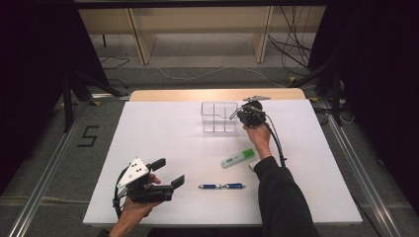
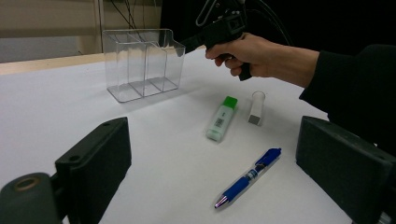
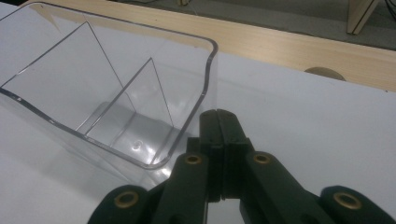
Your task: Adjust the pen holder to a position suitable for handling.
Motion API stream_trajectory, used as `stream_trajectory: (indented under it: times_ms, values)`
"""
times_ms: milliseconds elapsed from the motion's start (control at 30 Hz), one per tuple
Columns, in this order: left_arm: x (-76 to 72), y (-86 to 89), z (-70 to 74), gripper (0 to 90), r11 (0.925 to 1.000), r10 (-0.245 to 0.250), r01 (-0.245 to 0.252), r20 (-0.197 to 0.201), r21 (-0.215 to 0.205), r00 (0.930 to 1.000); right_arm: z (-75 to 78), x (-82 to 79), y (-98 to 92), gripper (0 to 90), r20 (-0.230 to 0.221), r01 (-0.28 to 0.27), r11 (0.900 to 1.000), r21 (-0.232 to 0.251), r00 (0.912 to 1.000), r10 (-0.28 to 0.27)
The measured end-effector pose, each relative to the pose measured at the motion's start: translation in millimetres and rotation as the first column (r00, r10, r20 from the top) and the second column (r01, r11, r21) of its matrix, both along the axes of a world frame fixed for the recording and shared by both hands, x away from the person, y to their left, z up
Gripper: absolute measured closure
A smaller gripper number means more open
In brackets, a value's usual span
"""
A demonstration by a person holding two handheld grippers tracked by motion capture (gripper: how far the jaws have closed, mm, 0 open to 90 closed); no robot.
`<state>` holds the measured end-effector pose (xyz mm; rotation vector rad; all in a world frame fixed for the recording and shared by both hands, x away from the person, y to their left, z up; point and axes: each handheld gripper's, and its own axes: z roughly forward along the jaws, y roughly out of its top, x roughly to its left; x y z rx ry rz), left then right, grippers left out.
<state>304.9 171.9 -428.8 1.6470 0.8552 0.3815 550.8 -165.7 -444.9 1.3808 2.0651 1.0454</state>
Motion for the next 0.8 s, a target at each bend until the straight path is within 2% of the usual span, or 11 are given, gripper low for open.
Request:
stream_trajectory:
  times_ms: [200,400,500,600,667,700,800]
  values:
    - [0.1,0.4,-0.1,9.7,1.0000,0.000,0.000,0.000,0.001,1.0000,2.9,-2.0,-2.4,90.0,0.003,-0.005,1.000,-0.003,1.0000,0.005]
    - [0.1,0.4,-0.1,9.7,1.0000,0.000,0.000,0.002,0.002,1.0000,11.0,-8.2,-13.0,82.9,0.017,-0.007,1.000,0.017,0.9998,0.007]
    - [0.2,0.0,-0.4,9.6,1.0000,0.002,-0.002,0.000,-0.001,1.0000,17.7,-13.8,-20.0,73.1,0.028,-0.001,1.000,0.027,0.9996,0.000]
    - [0.3,-0.3,-0.6,9.7,1.0000,0.003,-0.003,0.000,-0.002,1.0000,24.6,-20.6,-28.3,68.0,0.051,0.001,1.000,0.024,0.9987,-0.002]
    - [0.3,-0.3,-0.8,9.6,1.0000,0.003,-0.003,-0.001,-0.001,1.0000,29.0,-25.4,-32.5,59.1,0.051,0.000,1.000,0.024,0.9987,-0.002]
    - [0.4,-0.4,-0.8,9.7,1.0000,0.003,-0.003,-0.001,-0.001,1.0000,31.3,-28.0,-34.3,57.5,0.049,-0.003,1.000,0.028,0.9988,0.001]
    - [0.5,-0.4,-0.8,9.7,1.0000,0.004,-0.004,-0.002,-0.001,1.0000,36.5,-36.7,-38.4,48.0,0.071,-0.003,0.999,0.045,0.9975,0.000]
